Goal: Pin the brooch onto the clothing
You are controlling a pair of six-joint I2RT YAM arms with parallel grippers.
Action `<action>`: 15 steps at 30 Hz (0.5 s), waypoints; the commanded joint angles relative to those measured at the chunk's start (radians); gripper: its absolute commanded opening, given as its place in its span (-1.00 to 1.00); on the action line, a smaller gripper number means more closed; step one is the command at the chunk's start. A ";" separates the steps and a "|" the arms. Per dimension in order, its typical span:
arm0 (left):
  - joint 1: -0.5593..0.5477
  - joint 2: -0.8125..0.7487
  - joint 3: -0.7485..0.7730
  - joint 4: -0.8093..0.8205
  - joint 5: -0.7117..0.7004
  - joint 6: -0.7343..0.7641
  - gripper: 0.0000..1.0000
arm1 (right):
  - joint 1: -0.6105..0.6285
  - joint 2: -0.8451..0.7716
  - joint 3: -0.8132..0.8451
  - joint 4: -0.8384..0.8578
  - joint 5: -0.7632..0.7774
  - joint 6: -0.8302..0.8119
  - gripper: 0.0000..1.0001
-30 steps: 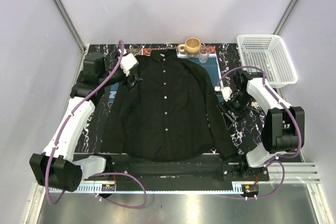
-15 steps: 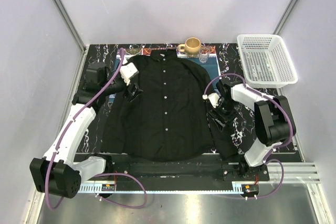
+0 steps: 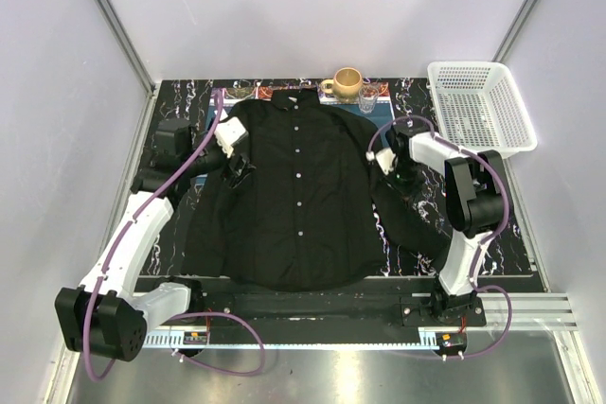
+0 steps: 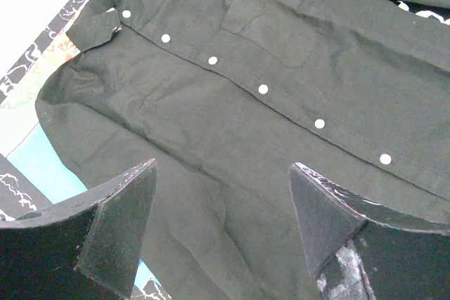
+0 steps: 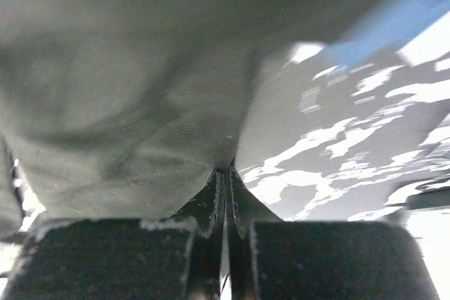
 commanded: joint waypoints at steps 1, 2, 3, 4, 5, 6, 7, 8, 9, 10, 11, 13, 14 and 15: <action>0.021 -0.027 0.002 0.058 -0.016 -0.020 0.61 | -0.032 0.040 0.187 0.136 0.094 -0.032 -1.00; 0.026 -0.025 0.004 0.057 -0.016 -0.020 0.61 | -0.032 0.040 0.207 0.130 0.103 -0.038 -1.00; 0.027 -0.027 0.004 0.058 -0.016 -0.020 0.61 | -0.033 0.031 0.236 0.109 0.108 -0.041 -1.00; 0.029 -0.028 0.004 0.057 -0.016 -0.024 0.61 | -0.035 0.025 0.244 0.092 0.102 -0.042 -0.81; 0.030 -0.030 0.002 0.058 -0.014 -0.024 0.61 | -0.035 0.018 0.250 0.069 0.089 -0.039 -0.65; 0.030 -0.034 0.001 0.057 -0.010 -0.024 0.61 | -0.043 -0.007 0.252 0.021 0.073 -0.035 -0.39; 0.030 -0.039 -0.002 0.055 -0.010 -0.022 0.61 | -0.047 -0.024 0.247 0.001 0.025 -0.029 -0.12; 0.032 -0.042 -0.004 0.057 -0.008 -0.024 0.61 | -0.053 -0.042 0.228 -0.017 0.007 -0.024 0.26; 0.032 -0.044 -0.008 0.054 -0.004 -0.024 0.61 | -0.058 -0.079 0.215 -0.036 -0.013 -0.024 0.36; 0.032 -0.050 -0.010 0.054 -0.001 -0.027 0.61 | -0.075 -0.097 0.205 -0.045 -0.024 -0.027 0.43; 0.032 -0.053 -0.012 0.052 0.004 -0.027 0.61 | -0.087 -0.114 0.186 -0.054 -0.050 -0.042 0.50; 0.032 -0.057 -0.018 0.051 0.012 -0.025 0.61 | -0.130 -0.145 0.178 -0.073 -0.079 -0.058 0.52; 0.032 -0.059 -0.019 0.049 0.013 -0.025 0.61 | -0.144 -0.148 0.180 -0.089 -0.101 -0.086 0.54; 0.032 -0.059 -0.021 0.049 0.013 -0.027 0.61 | -0.159 -0.150 0.174 -0.103 -0.116 -0.093 0.55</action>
